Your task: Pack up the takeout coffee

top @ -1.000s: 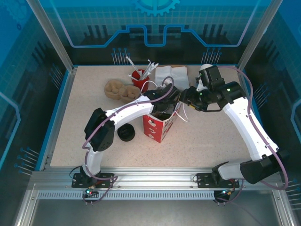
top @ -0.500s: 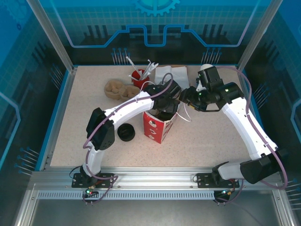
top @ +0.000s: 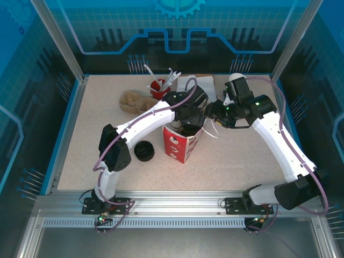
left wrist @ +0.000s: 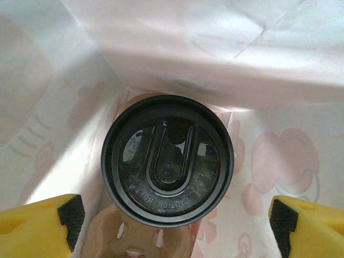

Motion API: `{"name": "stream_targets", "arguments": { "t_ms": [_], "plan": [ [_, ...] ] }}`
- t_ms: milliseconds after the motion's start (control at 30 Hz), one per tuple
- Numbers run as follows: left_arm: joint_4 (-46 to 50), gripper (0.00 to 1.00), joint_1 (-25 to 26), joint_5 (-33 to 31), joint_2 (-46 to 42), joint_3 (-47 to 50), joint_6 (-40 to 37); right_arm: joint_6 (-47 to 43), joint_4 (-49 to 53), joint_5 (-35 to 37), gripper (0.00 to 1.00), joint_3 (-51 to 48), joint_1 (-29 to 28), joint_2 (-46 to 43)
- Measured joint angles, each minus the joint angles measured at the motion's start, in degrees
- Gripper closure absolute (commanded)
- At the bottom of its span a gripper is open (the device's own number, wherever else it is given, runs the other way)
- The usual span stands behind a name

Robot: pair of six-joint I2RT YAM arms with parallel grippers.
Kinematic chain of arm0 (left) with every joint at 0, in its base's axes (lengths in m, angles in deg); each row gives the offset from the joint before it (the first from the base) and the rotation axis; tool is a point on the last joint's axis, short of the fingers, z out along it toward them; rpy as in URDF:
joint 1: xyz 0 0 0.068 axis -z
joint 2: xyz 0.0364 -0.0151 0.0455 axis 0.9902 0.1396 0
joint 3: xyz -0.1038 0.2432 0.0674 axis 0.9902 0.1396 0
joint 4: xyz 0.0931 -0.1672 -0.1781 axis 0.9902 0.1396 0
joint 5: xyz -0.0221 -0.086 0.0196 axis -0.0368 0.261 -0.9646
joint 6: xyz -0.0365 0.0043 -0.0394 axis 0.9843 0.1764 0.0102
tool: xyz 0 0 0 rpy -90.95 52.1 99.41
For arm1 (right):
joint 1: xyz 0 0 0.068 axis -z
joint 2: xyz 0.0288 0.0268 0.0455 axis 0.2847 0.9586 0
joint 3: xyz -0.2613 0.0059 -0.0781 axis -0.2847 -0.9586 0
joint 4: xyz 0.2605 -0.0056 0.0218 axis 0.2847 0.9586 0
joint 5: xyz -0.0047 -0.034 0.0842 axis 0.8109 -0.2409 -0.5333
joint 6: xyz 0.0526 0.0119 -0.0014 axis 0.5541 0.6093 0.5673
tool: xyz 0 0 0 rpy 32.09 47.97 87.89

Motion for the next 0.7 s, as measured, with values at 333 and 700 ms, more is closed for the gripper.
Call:
{"name": "stream_targets", "arguments": {
  "t_ms": [333,700],
  "plan": [
    [2.9,0.11,0.0,-0.4,-0.3,-2.6,0.5,-0.5,-0.5,0.7,0.48,0.0,0.0,0.3],
    [5.7,0.12,0.4,-4.8,-5.6,-7.6,2.0,-1.5,-0.5,1.0,0.48,0.0,0.1,0.3]
  ]
}}
